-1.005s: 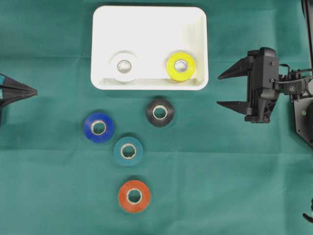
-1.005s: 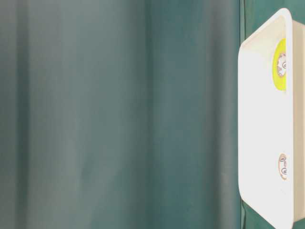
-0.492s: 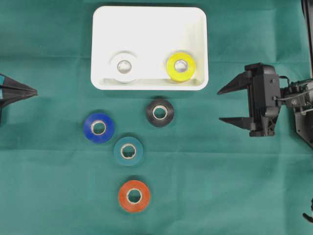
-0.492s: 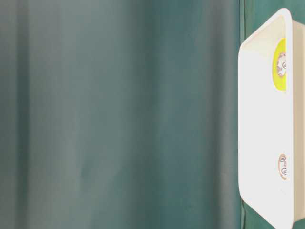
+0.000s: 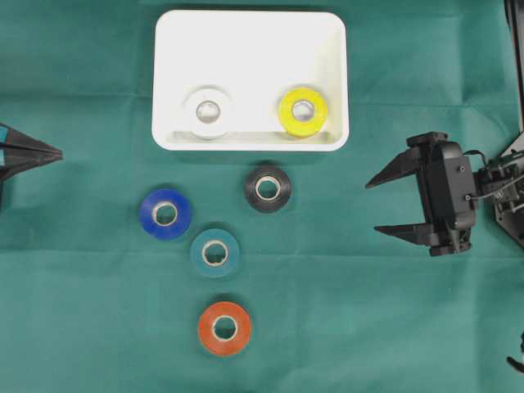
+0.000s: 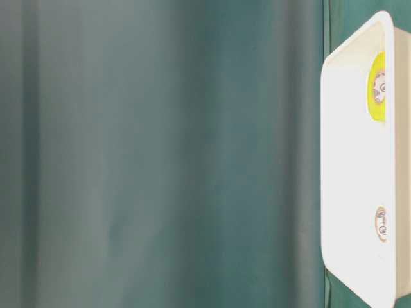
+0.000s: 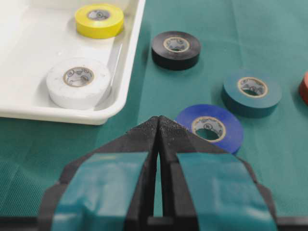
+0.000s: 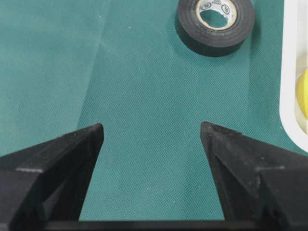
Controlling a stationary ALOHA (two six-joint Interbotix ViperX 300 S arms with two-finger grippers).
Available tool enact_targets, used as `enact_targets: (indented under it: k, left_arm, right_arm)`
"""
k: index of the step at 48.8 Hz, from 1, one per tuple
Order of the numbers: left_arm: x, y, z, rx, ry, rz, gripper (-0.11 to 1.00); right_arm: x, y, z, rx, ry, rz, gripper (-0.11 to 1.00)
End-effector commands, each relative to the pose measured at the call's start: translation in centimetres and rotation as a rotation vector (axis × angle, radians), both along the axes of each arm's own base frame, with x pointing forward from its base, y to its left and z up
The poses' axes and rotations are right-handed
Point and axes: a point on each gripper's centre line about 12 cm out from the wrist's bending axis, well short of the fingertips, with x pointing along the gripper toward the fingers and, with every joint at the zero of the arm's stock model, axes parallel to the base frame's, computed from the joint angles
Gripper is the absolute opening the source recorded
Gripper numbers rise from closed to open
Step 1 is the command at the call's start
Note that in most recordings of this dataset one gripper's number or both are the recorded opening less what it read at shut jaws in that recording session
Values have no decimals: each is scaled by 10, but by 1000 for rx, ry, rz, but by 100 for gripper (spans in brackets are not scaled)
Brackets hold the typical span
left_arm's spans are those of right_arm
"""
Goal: Put the tape into the white case with the right arm.
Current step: 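Retract the right gripper to the right side of the table, then move the right gripper over the teal tape roll and lower it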
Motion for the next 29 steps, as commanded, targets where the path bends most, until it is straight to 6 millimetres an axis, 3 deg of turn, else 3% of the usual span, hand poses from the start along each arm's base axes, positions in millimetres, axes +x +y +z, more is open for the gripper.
enact_targets:
  k: [1,13,29]
  left_arm:
    - [1,1,6,-1,-12,5,0]
    - [1,1,6,-1,-14,5,0]
    - [1,1,6,1,-14,5,0]
  right_arm:
    - [4,2,7,7,-29,7,46]
    - [24,5,12,4,-23,10,46]
    - [101,15,14,-6,-2,15,46]
